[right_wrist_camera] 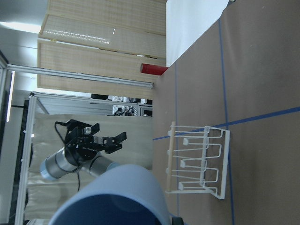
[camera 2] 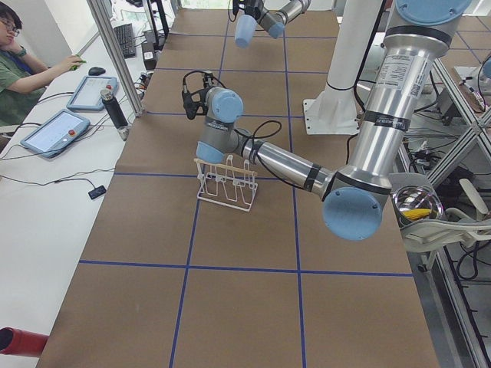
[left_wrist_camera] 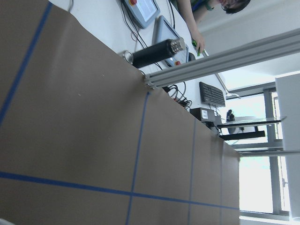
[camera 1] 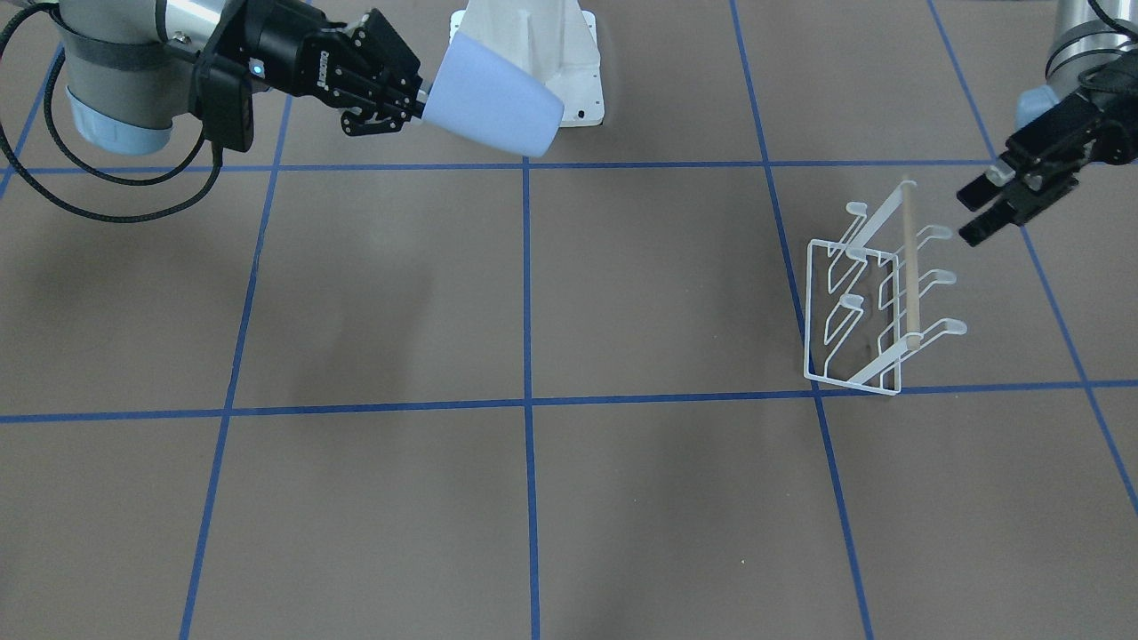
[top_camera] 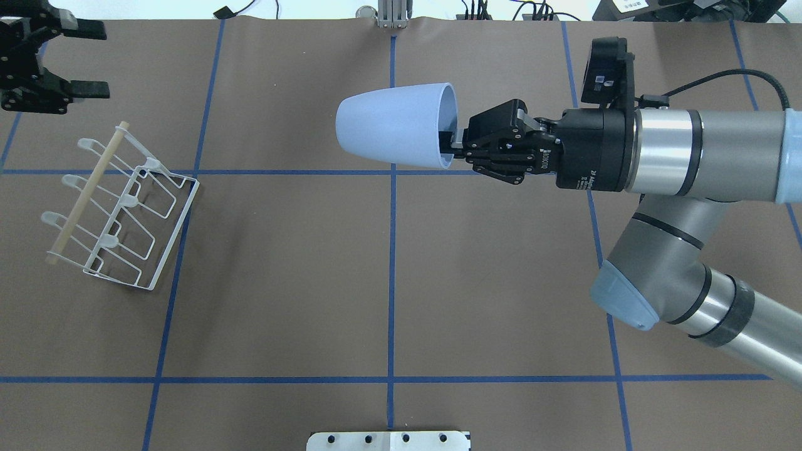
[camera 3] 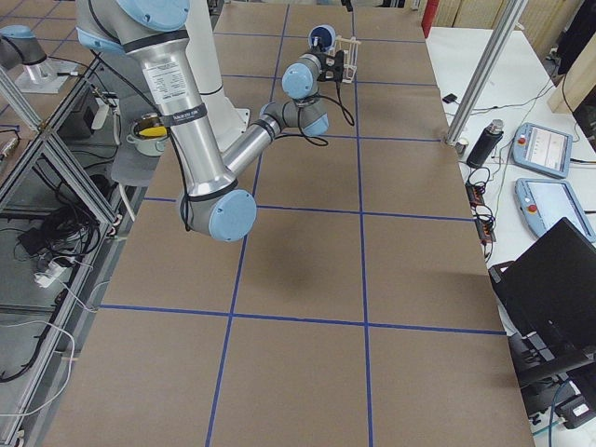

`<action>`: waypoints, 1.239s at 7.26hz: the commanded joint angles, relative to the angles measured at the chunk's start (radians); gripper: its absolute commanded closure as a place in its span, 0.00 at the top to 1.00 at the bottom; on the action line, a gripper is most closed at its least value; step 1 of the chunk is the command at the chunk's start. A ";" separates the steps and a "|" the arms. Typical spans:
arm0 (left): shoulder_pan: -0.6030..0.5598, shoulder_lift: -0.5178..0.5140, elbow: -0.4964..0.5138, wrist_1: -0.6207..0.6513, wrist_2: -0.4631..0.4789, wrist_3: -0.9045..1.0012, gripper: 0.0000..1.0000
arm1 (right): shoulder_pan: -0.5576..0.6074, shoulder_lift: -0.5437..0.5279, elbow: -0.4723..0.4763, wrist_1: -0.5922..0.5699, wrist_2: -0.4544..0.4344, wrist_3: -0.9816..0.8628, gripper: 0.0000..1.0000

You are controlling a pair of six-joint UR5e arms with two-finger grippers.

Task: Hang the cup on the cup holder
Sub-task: 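Grasp the cup's base with the left gripper while the right gripper holds the rim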

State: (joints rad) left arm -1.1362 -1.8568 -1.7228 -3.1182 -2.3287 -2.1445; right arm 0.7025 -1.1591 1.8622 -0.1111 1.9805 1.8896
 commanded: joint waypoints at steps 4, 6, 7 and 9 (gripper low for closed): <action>0.369 -0.085 -0.231 0.001 0.282 -0.190 0.97 | -0.095 0.039 0.035 0.034 0.000 0.006 0.00; 0.403 -0.091 -0.250 0.000 0.336 -0.195 0.97 | -0.097 0.039 0.041 0.034 0.000 0.006 0.00; 0.406 -0.093 -0.247 0.001 0.338 -0.193 0.97 | -0.097 0.039 0.043 0.034 0.000 0.006 0.00; 0.424 -0.094 -0.245 0.001 0.339 -0.193 0.97 | -0.097 0.039 0.055 0.034 0.000 0.006 0.00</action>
State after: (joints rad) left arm -0.7260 -1.9502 -1.9686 -3.1172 -1.9927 -2.3378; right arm 0.6060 -1.1191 1.9109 -0.0767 1.9804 1.8960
